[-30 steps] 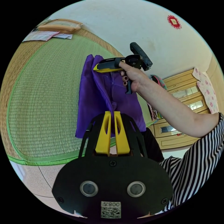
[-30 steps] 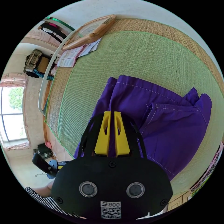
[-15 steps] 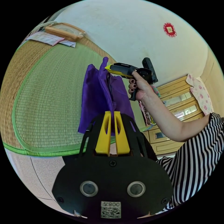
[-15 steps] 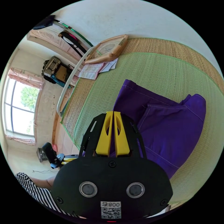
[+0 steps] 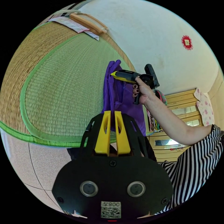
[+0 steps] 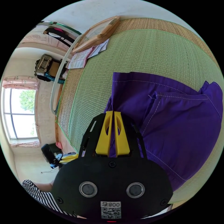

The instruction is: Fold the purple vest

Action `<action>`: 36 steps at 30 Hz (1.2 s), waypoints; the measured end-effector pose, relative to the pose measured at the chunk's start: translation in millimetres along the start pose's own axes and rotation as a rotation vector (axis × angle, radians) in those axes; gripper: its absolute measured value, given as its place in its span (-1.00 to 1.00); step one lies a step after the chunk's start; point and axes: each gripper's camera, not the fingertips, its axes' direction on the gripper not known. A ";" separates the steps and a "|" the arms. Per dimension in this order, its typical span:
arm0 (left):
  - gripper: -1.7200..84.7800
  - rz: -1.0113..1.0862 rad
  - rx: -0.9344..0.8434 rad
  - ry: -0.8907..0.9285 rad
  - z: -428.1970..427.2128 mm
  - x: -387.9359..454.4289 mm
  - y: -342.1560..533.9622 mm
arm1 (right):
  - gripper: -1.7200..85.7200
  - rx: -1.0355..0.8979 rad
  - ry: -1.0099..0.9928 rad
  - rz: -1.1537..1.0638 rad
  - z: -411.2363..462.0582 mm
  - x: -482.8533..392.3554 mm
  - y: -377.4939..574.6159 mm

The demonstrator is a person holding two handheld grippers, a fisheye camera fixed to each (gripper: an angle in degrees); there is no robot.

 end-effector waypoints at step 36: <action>-0.90 0.053 -0.232 -0.232 -20.2 95.2 36.7 | -0.95 -0.205 0.352 -0.377 37.5 -51.4 281.5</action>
